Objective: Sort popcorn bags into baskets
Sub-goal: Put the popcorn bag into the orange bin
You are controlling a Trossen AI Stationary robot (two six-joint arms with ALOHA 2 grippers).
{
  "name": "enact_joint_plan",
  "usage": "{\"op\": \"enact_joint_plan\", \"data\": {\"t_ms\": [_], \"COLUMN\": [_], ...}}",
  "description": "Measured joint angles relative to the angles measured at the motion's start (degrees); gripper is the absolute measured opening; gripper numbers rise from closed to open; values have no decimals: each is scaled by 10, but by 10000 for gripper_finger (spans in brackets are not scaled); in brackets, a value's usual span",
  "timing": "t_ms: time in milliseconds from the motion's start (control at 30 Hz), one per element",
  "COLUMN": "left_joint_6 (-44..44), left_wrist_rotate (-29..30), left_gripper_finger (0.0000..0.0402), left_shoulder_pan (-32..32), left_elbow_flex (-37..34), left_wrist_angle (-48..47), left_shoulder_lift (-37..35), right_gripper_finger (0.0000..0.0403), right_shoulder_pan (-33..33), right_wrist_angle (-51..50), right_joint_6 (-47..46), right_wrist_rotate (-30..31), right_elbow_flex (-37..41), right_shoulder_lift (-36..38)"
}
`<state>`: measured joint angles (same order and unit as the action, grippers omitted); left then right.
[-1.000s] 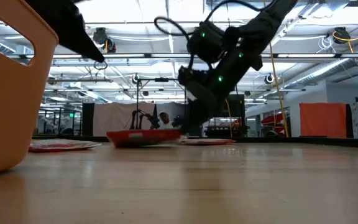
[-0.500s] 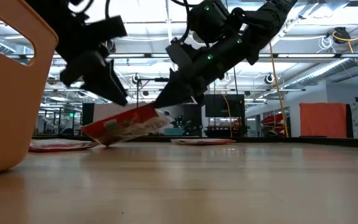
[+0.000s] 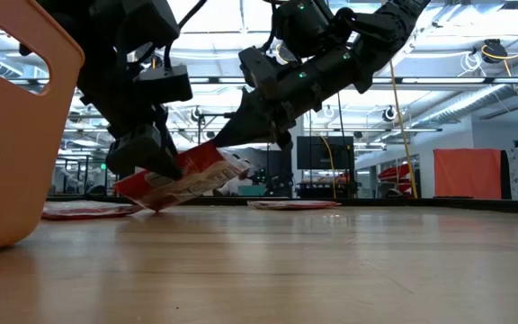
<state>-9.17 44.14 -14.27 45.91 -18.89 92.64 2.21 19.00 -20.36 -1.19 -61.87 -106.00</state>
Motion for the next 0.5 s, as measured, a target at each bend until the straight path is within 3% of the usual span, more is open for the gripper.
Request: {"op": "enact_joint_plan", "data": {"t_ms": [100, 233, 500], "left_joint_6": [4, 18, 10], "left_wrist_rotate": [-3, -52, -33], "left_gripper_finger": [186, 165, 114], "left_shoulder_pan": [6, 16, 22], "left_elbow_flex": [0, 0, 0], "left_wrist_angle": [-17, -20, -19], "left_shoulder_lift": [0, 0, 0], "right_gripper_finger": [0, 0, 0], "right_shoulder_pan": [1, 1, 2], "right_wrist_angle": [0, 0, 0], "right_joint_6": [0, 0, -15], "right_wrist_rotate": [-7, -8, -21], "right_elbow_flex": [0, 0, 0], "right_shoulder_lift": [0, 0, 0]}}
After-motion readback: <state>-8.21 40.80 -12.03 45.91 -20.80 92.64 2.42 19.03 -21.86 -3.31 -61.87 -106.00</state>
